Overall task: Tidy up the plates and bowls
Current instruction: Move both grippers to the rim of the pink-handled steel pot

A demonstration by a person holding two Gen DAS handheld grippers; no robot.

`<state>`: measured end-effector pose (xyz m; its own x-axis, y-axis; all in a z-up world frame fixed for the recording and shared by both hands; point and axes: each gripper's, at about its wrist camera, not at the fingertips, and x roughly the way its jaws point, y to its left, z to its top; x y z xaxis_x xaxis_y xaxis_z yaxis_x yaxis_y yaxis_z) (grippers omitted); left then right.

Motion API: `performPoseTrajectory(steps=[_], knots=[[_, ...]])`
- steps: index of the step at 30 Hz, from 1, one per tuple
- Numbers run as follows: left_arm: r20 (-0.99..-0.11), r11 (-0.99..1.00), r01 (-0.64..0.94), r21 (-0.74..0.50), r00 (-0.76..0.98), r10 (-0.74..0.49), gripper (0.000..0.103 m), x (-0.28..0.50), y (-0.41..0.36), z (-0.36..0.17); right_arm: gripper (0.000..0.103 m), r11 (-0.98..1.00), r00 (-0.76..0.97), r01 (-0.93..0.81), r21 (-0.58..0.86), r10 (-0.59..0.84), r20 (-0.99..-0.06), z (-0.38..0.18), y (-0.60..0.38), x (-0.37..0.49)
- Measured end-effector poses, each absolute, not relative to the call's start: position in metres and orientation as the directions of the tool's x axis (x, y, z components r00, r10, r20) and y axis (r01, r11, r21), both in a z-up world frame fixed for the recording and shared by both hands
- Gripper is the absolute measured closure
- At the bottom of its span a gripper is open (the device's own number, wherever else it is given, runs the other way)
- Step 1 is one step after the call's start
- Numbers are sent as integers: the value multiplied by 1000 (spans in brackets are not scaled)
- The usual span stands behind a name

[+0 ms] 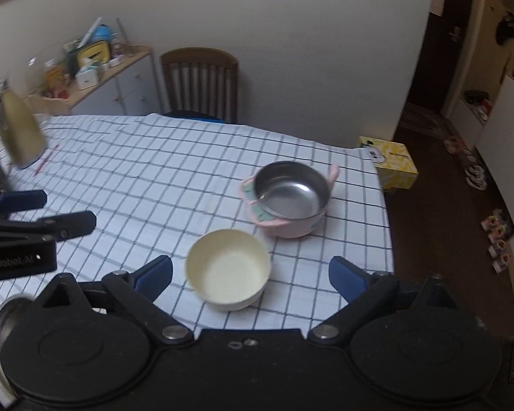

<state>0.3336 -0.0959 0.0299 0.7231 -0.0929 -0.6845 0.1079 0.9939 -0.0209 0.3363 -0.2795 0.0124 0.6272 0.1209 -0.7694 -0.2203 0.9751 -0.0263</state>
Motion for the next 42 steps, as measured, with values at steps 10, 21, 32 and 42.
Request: performPoseTrajectory(steps=[10, 21, 32, 42], knots=[[-706, 974, 228, -3, 689, -163, 28, 439, -118, 8, 5, 993, 634, -89, -77, -3, -773, -2, -293, 405], [-760, 955, 292, -60, 607, -233, 28, 526, -134, -37, 4, 994, 616, -35, -107, -63, -785, -27, -300, 463], [-766, 943, 324, -73, 587, -261, 22, 557, -152, -64, 0, 993, 619, -37, -115, -67, -783, -47, -303, 488], [-790, 917, 398, -29, 552, -265, 21, 577, -171, -85, 0, 995, 590, 8, -100, -85, -803, -66, -308, 505]])
